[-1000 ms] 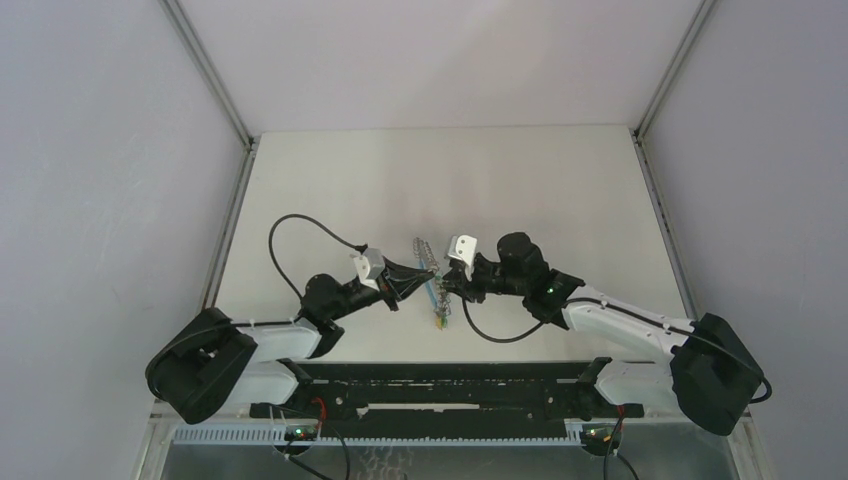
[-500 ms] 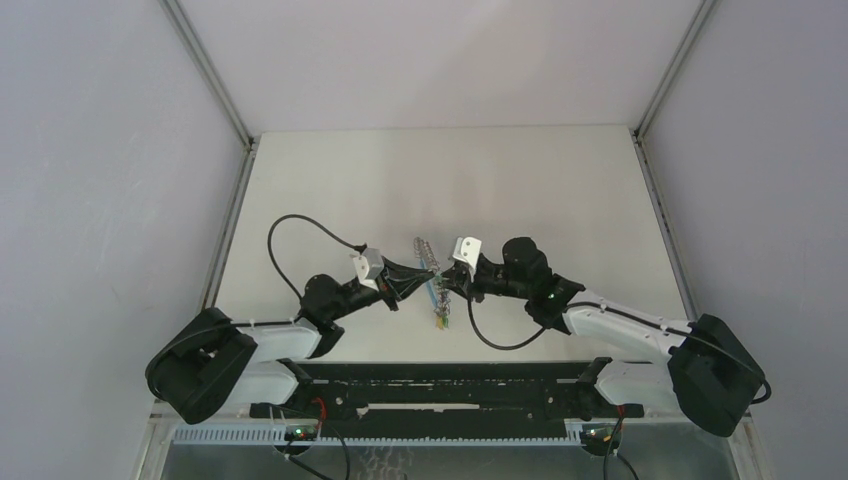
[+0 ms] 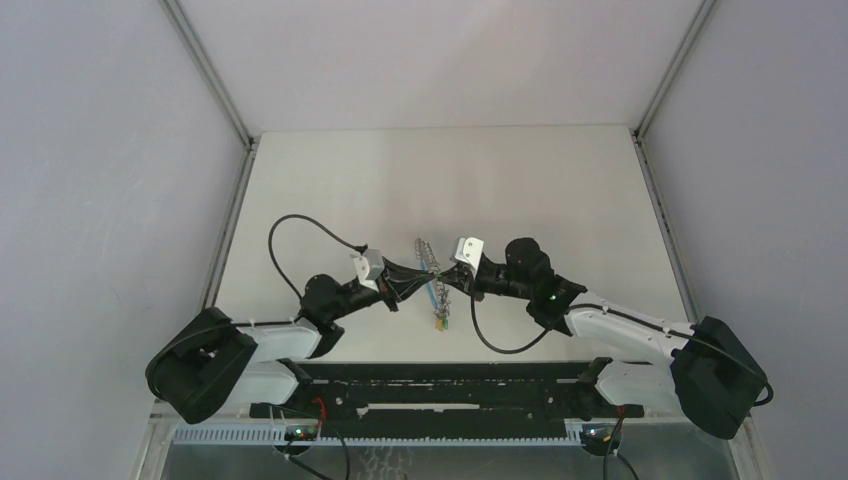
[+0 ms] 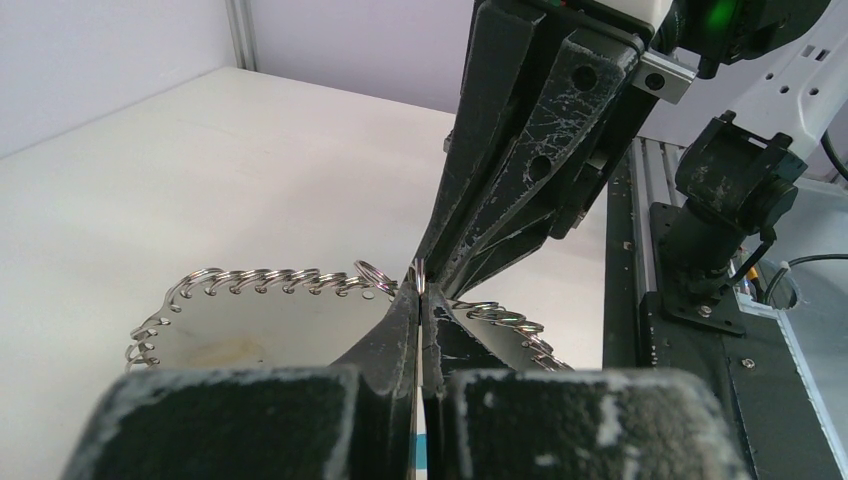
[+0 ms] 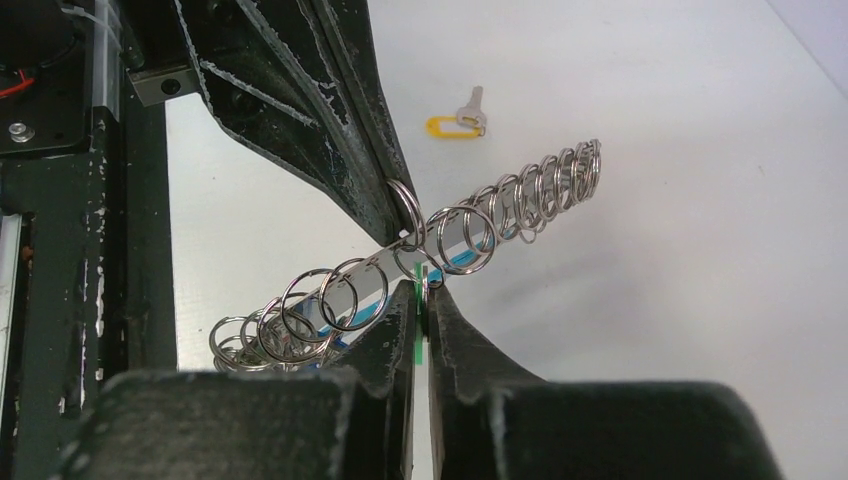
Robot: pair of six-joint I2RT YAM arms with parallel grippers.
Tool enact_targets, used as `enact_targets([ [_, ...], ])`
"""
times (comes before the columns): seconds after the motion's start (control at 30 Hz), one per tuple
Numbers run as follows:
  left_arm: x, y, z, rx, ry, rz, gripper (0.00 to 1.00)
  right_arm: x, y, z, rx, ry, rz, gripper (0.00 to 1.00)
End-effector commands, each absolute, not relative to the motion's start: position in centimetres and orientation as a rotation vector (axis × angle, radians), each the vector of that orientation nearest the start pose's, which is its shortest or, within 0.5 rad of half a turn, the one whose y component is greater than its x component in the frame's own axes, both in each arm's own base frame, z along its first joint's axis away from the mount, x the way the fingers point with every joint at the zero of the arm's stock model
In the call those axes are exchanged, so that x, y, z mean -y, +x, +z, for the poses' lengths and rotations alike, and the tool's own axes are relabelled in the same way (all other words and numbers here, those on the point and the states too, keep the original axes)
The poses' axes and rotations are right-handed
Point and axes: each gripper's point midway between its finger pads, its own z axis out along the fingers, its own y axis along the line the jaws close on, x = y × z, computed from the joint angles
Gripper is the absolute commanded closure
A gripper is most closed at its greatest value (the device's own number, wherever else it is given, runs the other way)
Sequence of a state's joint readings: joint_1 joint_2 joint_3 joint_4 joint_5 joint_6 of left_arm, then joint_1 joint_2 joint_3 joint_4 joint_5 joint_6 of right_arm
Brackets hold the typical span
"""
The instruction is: Put the keys on the keyring
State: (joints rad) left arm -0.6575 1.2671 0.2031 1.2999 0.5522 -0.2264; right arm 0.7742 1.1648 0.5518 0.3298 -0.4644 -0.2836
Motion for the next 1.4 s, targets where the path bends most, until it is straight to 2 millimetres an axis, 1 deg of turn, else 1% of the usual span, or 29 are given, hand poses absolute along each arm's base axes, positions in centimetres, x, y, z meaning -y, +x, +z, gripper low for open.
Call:
enact_targets([
  [0.0, 27.6, 20.0, 22.6, -1.099, 0.733, -1.087, 1.00, -30.2, 21.5, 16.6, -1.416, -1.228, 0.744, 1.00],
  [0.1, 27.2, 20.0, 23.0, -1.090, 0.711, -1.081, 1.00, -30.3, 21.2, 16.2, -1.427, -1.241, 0.756, 1.00],
  [0.27, 26.8, 20.2, 23.2, -1.089, 0.677, -1.066, 1.00, -30.8, 20.8, 16.0, -1.423, -1.259, 0.758, 1.00],
  [0.37, 26.7, 20.4, 23.1, -1.095, 0.665, -1.059, 1.00, -30.7, 21.0, 16.1, -1.432, -1.272, 0.728, 1.00],
  [0.43, 26.8, 20.5, 22.8, -1.105, 0.668, -1.056, 1.00, -30.4, 21.2, 16.7, -1.423, -1.263, 0.704, 1.00],
  [0.5, 26.8, 20.6, 22.3, -1.117, 0.673, -1.054, 0.99, -30.0, 21.4, 17.7, -1.406, -1.251, 0.668, 1.00],
  [0.53, 26.9, 20.7, 22.2, -1.122, 0.676, -1.053, 0.97, -29.7, 21.6, 18.2, -1.398, -1.249, 0.646, 1.00],
  [0.67, 27.2, 20.8, 21.7, -1.134, 0.692, -1.054, 0.80, -29.1, 21.8, 20.7, -1.360, -1.268, 0.588, 1.00],
  [0.73, 27.4, 20.8, 21.4, -1.140, 0.702, -1.062, 0.77, -29.0, 21.7, 21.5, -1.342, -1.284, 0.575, 1.00],
  [0.8, 27.5, 20.7, 21.2, -1.143, 0.713, -1.070, 0.75, -29.0, 21.7, 21.9, -1.332, -1.297, 0.568, 1.00],
  [0.9, 27.7, 20.6, 21.0, -1.145, 0.728, -1.075, 0.71, -29.1, 21.8, 22.2, -1.318, -1.319, 0.555, 1.00],
  [1.0, 28.0, 20.4, 20.9, -1.140, 0.753, -1.084, 0.64, -29.1, 21.8, 22.5, -1.306, -1.343, 0.540, 1.00],
  [1.1, 28.5, 20.3, 20.7, -1.145, 0.789, -1.105, 0.59, -29.0, 21.9, 22.7, -1.312, -1.358, 0.522, 1.00],
  [1.37, 29.1, 20.8, 20.2, -1.185, 0.789, -1.107, 0.56, -29.3, 22.3, 22.5, -1.334, -1.360, 0.487, 1.00],
])
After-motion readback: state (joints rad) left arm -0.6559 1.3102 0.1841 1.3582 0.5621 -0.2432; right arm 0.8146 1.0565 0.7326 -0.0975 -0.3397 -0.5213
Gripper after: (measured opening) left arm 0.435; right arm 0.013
